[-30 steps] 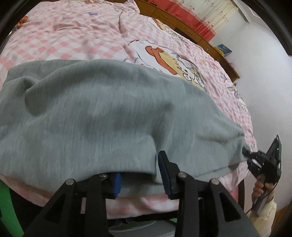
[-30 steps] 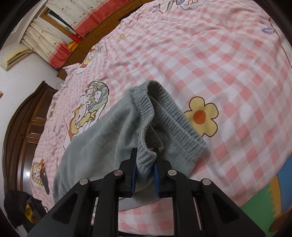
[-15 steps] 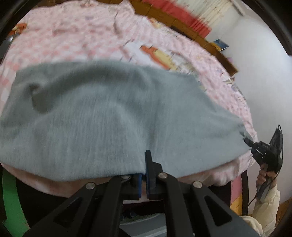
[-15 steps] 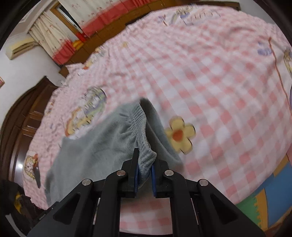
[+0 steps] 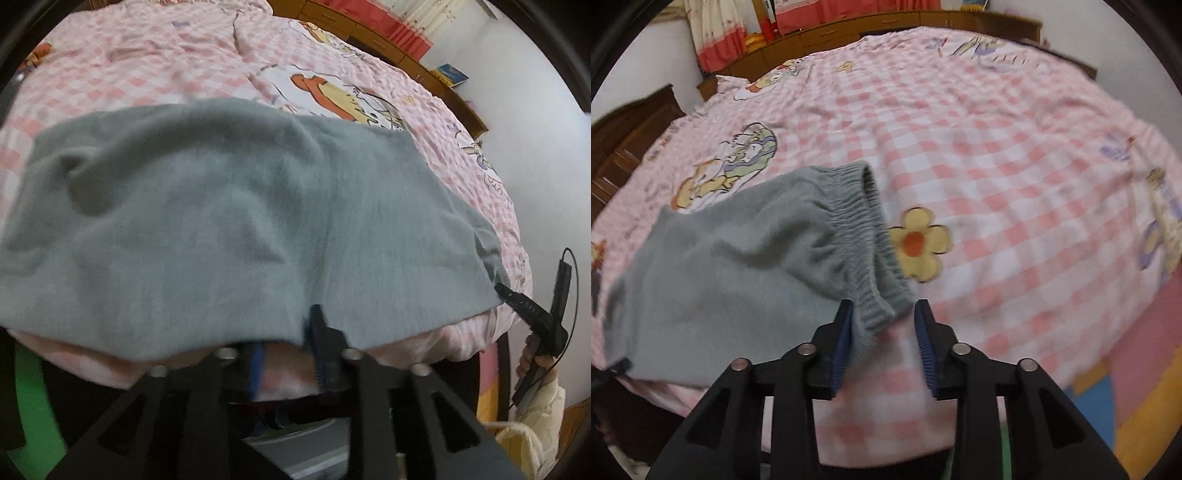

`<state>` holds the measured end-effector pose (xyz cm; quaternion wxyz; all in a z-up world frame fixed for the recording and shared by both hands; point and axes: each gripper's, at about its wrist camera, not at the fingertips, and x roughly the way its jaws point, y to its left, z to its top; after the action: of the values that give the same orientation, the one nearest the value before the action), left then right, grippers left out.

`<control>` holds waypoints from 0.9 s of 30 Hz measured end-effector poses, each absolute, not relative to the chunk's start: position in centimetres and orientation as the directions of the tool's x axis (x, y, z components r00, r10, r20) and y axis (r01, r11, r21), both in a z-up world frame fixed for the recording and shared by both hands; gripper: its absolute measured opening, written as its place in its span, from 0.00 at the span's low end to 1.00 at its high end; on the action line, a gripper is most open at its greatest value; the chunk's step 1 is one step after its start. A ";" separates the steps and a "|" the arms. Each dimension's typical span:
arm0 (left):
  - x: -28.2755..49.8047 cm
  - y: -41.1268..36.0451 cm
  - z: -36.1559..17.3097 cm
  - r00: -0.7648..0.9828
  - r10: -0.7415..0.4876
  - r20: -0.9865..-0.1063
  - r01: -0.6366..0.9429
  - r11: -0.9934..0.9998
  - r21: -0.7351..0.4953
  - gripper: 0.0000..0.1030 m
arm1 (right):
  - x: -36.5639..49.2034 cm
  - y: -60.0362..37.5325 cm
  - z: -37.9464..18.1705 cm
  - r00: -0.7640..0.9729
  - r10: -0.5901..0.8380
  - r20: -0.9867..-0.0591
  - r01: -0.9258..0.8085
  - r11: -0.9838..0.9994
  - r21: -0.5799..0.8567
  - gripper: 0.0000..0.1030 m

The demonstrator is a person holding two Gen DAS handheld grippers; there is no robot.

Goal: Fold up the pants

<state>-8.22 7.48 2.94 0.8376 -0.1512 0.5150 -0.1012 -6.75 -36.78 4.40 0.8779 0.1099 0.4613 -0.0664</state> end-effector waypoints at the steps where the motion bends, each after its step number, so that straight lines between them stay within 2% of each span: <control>1: -8.7 7.9 3.3 0.462 -0.311 -0.831 0.015 0.939 -0.343 0.37 | -7.0 -36.7 4.8 0.569 -0.013 -0.822 0.213 0.968 0.132 0.33; 6: -11.0 11.0 5.3 0.501 -0.291 -0.815 0.009 0.943 -0.331 0.37 | -7.5 -34.1 8.0 0.610 -0.016 -0.792 0.144 0.985 0.091 0.33; 10: -12.4 13.5 6.9 0.549 -0.248 -0.798 -0.003 0.954 -0.299 0.43 | -6.1 -30.0 9.0 0.624 0.064 -0.778 0.037 0.993 0.111 0.33; 18: -10.8 19.0 8.6 0.610 -0.157 -0.777 -0.053 0.970 -0.238 0.43 | -3.0 -21.4 6.0 0.542 0.155 -0.826 -0.107 0.988 0.115 0.33; 24: -7.5 21.3 7.8 0.603 -0.129 -0.787 -0.030 0.983 -0.184 0.43 | -2.2 -17.8 2.5 0.463 0.136 -0.876 -0.138 0.987 0.080 0.33; 27: -5.7 22.1 6.7 0.585 -0.152 -0.797 -0.010 0.981 -0.194 0.43 | -2.3 -17.2 1.7 0.477 0.103 -0.873 -0.141 0.989 0.039 0.39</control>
<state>-5.72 22.07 6.67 0.8858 -0.0891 0.4537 -0.0399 -2.32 -17.16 1.68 0.8593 -0.0188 0.5062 0.0708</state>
